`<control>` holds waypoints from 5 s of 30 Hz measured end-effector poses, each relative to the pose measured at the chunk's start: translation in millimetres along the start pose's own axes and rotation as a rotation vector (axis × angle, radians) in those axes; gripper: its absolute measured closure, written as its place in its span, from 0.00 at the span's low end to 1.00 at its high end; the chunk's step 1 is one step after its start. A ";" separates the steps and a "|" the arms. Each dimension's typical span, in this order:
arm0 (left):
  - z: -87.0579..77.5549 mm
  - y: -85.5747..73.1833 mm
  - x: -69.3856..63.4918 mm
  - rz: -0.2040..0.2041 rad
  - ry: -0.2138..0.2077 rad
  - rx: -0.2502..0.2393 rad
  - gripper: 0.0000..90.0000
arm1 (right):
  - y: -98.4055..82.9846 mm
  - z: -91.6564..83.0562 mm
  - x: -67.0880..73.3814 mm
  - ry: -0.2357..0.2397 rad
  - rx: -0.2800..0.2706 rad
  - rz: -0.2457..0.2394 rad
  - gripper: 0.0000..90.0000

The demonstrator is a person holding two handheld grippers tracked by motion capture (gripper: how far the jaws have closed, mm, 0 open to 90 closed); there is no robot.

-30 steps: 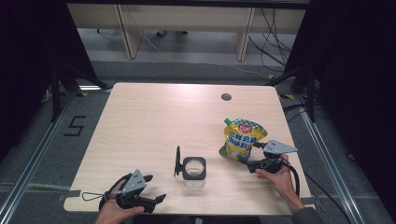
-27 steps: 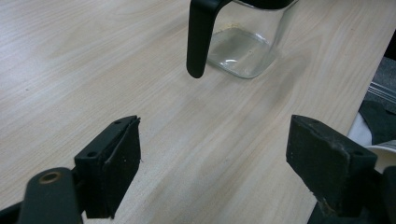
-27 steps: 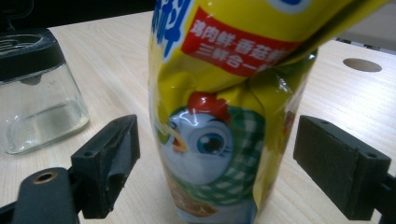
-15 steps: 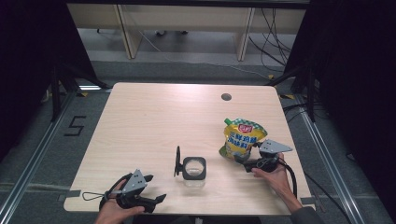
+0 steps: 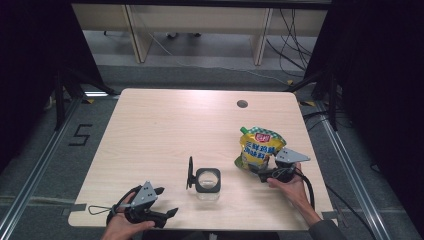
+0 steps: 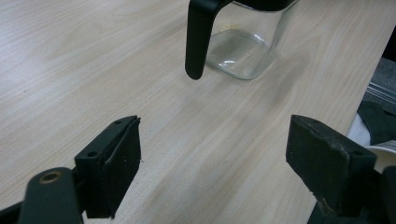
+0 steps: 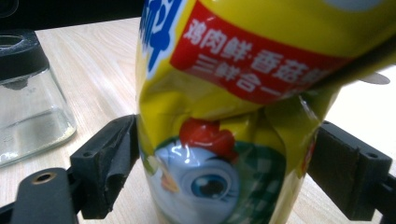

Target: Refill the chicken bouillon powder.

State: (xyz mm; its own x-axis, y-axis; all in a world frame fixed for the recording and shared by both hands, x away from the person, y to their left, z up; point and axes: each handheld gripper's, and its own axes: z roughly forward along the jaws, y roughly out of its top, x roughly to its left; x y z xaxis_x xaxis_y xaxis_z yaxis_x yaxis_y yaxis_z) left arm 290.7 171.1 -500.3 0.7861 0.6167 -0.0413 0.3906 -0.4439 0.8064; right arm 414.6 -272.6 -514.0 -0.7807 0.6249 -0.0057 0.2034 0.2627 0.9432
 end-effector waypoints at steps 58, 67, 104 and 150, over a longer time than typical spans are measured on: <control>-1.8 -0.7 -0.5 -0.026 -0.004 -0.019 0.20 | 13.4 7.5 12.7 -0.036 0.018 -0.032 0.23; -2.9 -0.4 0.5 -0.005 0.001 -0.021 0.20 | 24.0 -4.3 23.7 -0.101 0.056 -0.141 0.23; -2.6 -1.0 -1.8 -0.029 0.001 -0.015 0.20 | 52.3 -39.2 87.3 -0.242 0.243 -0.845 0.24; -1.3 -2.2 -1.8 -0.035 0.002 -0.016 0.20 | 72.5 -26.4 105.9 -0.351 0.352 -1.392 0.25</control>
State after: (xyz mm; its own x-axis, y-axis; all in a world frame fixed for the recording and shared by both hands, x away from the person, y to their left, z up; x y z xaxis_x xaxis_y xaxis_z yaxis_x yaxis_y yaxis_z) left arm 287.8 171.8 -501.3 0.7710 0.6331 -0.0686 0.4104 -0.4116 0.8137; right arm 331.1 -206.8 -437.4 -0.2937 -0.1458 -0.9447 -0.4025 0.9153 -0.0161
